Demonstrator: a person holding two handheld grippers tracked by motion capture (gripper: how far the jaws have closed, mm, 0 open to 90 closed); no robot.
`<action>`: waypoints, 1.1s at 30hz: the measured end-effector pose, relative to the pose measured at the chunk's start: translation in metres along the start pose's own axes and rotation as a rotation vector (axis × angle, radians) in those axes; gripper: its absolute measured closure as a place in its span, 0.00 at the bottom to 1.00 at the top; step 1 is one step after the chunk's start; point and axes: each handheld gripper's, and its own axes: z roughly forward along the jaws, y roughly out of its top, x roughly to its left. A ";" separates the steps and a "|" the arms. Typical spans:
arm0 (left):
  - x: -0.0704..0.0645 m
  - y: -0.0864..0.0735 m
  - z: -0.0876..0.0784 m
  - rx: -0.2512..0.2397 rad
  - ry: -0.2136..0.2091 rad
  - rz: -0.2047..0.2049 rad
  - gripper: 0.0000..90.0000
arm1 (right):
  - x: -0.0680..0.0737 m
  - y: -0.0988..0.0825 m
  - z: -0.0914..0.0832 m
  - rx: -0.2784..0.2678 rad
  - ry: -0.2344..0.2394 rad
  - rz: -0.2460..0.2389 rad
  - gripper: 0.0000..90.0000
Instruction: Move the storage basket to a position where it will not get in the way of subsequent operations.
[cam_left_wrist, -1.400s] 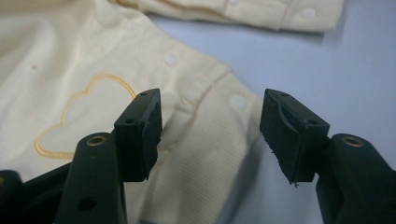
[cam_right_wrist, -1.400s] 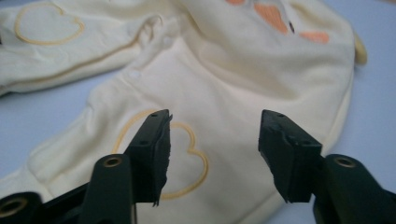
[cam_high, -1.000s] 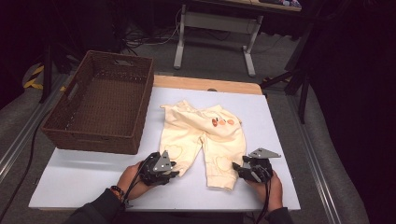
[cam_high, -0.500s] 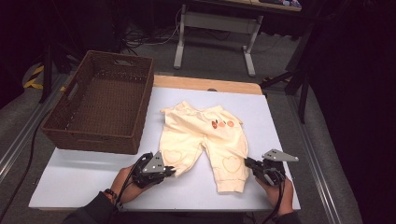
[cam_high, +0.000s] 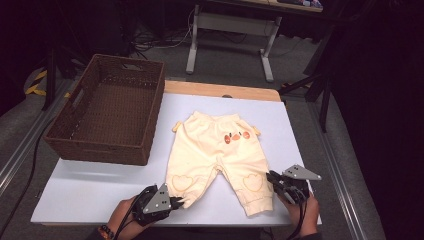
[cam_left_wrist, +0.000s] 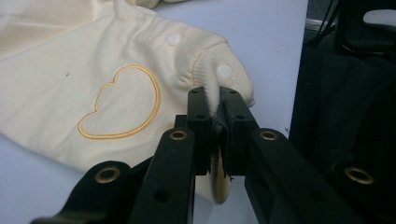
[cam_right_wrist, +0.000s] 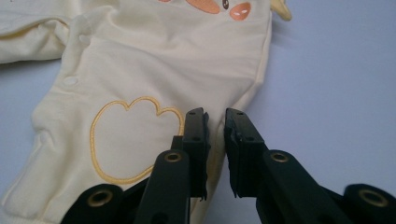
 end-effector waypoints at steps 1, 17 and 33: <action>0.000 -0.001 -0.002 -0.005 0.003 -0.010 0.93 | 0.000 0.000 -0.001 -0.012 0.003 0.005 0.84; 0.017 -0.007 -0.028 -0.148 0.052 -0.071 0.82 | 0.011 0.019 0.002 -0.182 0.170 -0.044 0.80; 0.050 -0.016 -0.030 -0.199 0.118 -0.084 0.40 | 0.030 0.043 0.013 -0.272 0.258 -0.150 0.47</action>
